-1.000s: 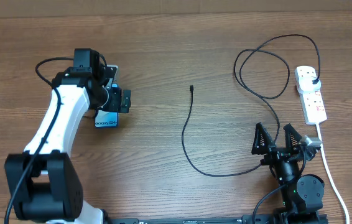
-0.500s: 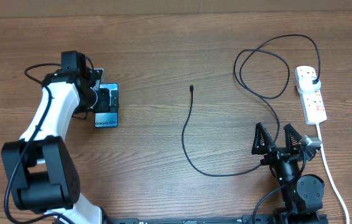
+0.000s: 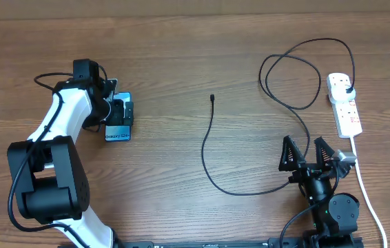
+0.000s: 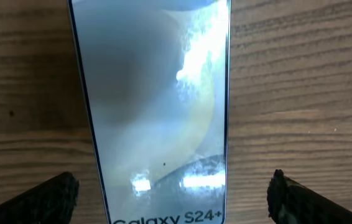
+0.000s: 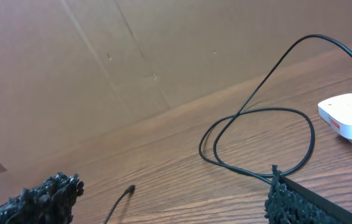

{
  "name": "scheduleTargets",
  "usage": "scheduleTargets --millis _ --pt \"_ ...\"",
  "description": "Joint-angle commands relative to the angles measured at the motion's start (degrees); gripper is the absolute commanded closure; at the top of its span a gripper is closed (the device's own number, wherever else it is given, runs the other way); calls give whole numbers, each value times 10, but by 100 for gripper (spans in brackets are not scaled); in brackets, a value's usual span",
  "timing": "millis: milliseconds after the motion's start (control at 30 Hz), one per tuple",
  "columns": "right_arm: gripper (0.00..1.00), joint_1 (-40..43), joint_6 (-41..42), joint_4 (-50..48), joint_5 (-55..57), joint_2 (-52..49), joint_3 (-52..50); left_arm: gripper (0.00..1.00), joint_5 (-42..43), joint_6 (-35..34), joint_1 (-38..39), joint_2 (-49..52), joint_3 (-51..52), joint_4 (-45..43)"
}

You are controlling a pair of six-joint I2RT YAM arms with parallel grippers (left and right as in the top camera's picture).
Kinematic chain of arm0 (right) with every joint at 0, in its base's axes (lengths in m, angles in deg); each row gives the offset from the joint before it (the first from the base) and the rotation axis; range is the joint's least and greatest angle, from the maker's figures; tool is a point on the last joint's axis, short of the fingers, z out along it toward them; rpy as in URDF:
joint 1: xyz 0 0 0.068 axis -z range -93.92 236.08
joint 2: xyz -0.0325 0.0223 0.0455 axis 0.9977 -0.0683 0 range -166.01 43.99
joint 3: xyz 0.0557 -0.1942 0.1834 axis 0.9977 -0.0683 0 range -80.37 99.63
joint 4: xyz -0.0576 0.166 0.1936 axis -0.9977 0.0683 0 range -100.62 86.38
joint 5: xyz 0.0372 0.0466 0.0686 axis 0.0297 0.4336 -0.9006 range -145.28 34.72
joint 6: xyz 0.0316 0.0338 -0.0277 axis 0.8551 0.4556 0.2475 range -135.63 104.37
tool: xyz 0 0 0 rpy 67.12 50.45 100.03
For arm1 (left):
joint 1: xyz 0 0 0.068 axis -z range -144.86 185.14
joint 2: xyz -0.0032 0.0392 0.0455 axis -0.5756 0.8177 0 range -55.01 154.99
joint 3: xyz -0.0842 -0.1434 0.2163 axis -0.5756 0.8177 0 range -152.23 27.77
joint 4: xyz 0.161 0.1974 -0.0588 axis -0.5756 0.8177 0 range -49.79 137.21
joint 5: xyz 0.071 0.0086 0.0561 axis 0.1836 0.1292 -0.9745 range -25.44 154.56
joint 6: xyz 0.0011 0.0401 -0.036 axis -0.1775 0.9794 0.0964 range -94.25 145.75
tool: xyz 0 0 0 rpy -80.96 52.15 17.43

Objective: Plug charger to phone and switch on socket

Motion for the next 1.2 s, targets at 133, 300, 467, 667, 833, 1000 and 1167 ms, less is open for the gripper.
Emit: scheduleTargets --millis 133,300,467,667,833,1000,1167 --pt "0 -3 -2 -4 0 6 -6 0 -6 -16 2 18 -12 -10" --pt "0 -3 -2 -4 0 6 -6 0 -25 -16 2 28 -12 -17" --pt "0 -3 -2 -4 0 6 -6 0 -36 -17 2 47 -12 -26" --pt "0 -3 -2 -4 0 6 -6 0 -25 -18 2 56 -12 -36" --pt "0 -3 -2 -4 0 6 -6 0 -20 -18 3 56 -12 -44" --pt "0 -3 -2 -4 0 6 -6 0 -14 -18 8 59 -12 -53" --pt "0 -3 -2 -4 0 6 -6 0 -20 -18 17 60 -12 -61"
